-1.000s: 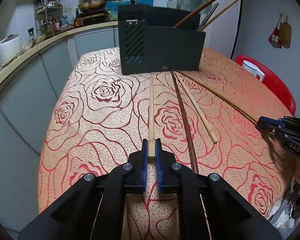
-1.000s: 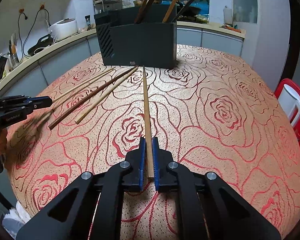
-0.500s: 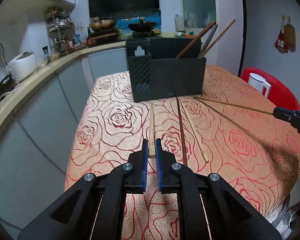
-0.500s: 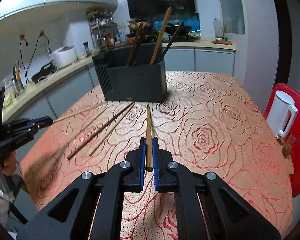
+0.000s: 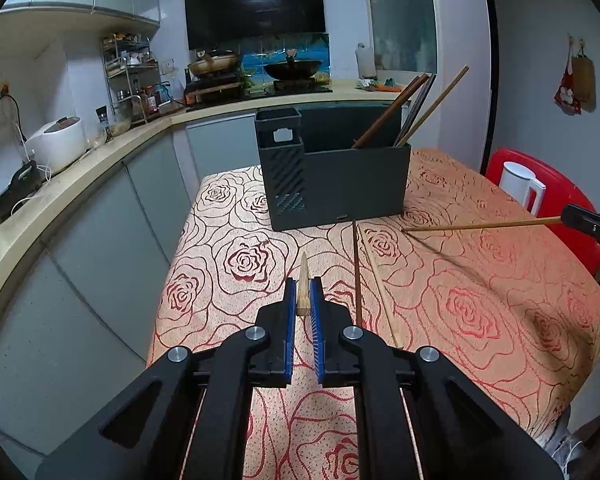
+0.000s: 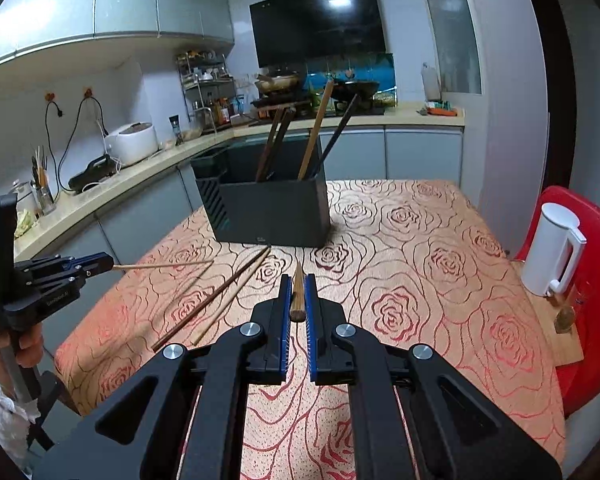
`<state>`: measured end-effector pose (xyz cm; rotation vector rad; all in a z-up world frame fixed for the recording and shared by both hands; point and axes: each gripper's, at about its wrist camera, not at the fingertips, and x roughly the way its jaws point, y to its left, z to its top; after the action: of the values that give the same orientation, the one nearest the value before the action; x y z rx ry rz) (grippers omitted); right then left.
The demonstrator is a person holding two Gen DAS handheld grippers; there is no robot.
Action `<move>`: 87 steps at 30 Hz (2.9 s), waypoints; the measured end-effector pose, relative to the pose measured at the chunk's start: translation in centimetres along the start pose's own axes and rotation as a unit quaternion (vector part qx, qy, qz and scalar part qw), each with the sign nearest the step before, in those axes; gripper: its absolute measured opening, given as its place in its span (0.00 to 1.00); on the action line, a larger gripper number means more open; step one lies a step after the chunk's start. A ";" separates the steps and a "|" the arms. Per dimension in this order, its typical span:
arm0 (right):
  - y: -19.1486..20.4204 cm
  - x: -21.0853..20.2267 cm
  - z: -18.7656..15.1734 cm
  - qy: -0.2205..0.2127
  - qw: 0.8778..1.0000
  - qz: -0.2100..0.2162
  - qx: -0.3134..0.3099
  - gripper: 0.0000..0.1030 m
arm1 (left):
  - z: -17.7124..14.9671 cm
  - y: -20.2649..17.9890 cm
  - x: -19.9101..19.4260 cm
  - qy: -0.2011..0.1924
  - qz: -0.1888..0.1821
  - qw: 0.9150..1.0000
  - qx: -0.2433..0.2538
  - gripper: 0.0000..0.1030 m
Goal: Organize utensils
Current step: 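Lift both held chopsticks and carry them over the green holder, then lower both chopsticks into the holder and open both tools to release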
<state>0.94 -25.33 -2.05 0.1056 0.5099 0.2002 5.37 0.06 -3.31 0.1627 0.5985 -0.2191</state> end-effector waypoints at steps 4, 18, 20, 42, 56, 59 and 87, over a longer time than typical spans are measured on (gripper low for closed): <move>0.0 -0.3 0.4 -0.006 1.000 0.002 0.000 0.07 | 0.5 -0.2 -0.3 -0.004 0.001 1.000 0.000 0.07; 0.6 -0.9 1.9 -0.024 1.000 0.010 -0.006 0.07 | 1.5 -0.7 -0.8 -0.016 0.015 1.000 0.006 0.07; 0.7 -1.0 2.0 -0.025 1.000 0.010 -0.006 0.07 | 1.6 -0.7 -0.9 -0.017 0.015 1.000 0.007 0.07; 0.8 0.4 8.5 -0.039 0.999 0.032 -0.011 0.07 | 7.7 3.1 -2.6 -0.026 -0.033 0.999 -0.015 0.07; 0.4 -0.1 19.7 -0.093 0.995 0.020 -0.013 0.07 | 18.3 1.9 -3.6 -0.055 -0.051 0.997 0.026 0.07; 0.4 -0.1 22.6 -0.114 0.993 0.016 -0.010 0.07 | 20.4 1.0 -3.4 -0.066 -0.048 0.996 0.038 0.07; 0.9 13.4 23.0 -0.077 0.997 -0.018 -0.007 0.09 | 22.3 -1.0 9.7 0.004 -0.058 0.998 0.019 0.07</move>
<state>23.55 -22.69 11.68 0.0971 0.3556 0.1583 24.95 -7.19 9.15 0.1664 0.6123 -0.3416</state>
